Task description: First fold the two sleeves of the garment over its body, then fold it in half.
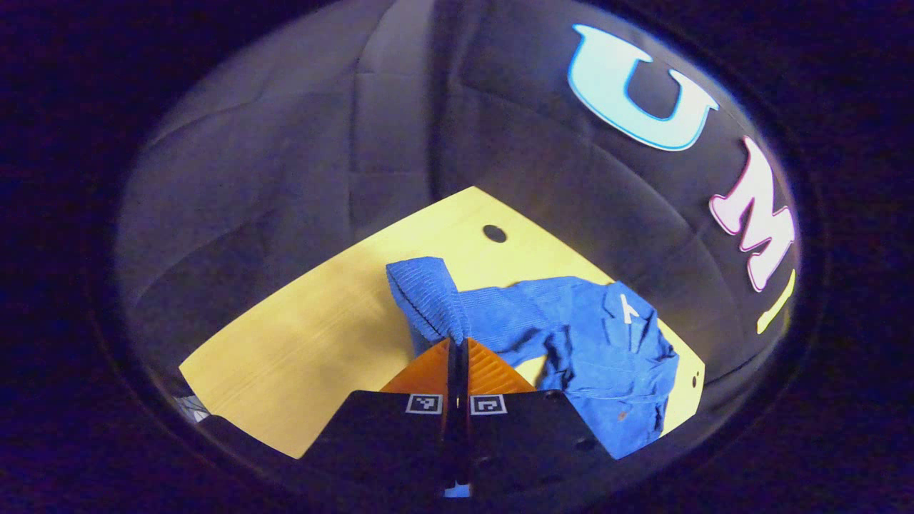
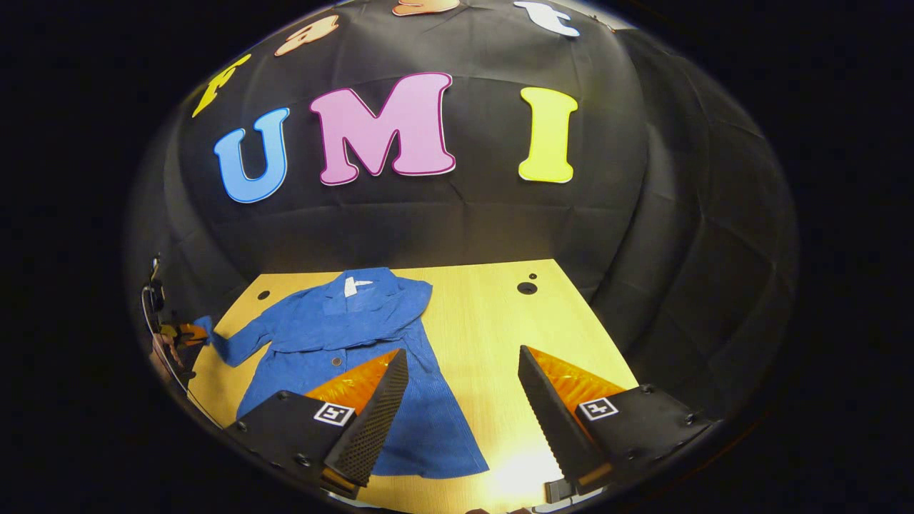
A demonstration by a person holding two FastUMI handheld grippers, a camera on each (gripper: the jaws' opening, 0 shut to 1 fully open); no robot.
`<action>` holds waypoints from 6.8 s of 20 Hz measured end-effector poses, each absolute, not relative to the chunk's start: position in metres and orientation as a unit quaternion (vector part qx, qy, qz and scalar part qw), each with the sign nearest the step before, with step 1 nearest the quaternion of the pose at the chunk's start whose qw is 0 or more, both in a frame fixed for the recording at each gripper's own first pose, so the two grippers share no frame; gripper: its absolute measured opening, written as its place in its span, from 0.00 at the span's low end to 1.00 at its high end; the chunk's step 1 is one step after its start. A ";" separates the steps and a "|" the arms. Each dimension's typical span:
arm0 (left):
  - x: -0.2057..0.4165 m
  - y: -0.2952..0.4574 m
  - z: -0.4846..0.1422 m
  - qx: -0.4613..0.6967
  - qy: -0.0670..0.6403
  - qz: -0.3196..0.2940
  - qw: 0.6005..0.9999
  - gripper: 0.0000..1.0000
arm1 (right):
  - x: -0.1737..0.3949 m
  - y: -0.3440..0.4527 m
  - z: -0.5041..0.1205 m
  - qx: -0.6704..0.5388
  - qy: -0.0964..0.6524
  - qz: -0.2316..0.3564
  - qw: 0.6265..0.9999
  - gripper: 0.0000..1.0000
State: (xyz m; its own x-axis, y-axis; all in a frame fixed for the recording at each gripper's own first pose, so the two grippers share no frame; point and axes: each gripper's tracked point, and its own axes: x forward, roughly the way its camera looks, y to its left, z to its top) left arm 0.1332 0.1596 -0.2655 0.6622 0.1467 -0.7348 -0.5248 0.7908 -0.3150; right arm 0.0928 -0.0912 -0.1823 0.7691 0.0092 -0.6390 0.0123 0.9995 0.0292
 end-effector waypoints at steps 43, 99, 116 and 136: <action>-0.106 0.036 -0.347 -0.042 0.560 0.077 0.824 0.85 | -0.056 -0.093 -0.387 0.031 0.588 -0.017 0.808 0.99; 0.322 0.052 -0.209 -0.039 0.267 0.006 0.963 0.00 | 0.373 0.008 -0.264 0.062 0.318 0.087 0.942 0.02; 0.262 0.045 -0.187 -0.021 0.173 0.090 0.981 0.85 | 0.336 0.007 -0.258 -0.016 0.198 0.087 0.976 0.99; -0.099 -0.041 0.046 0.019 -0.043 0.061 0.997 0.82 | 0.040 0.105 -0.059 0.011 0.077 0.190 0.979 0.98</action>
State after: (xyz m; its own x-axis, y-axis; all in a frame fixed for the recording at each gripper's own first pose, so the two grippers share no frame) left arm -0.0987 -0.0405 0.0461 0.9889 0.1207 0.0872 -0.1239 0.9918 0.0326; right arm 0.0402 0.1051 -0.0587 0.9159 0.3737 -0.1467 -0.3701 0.9275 0.0518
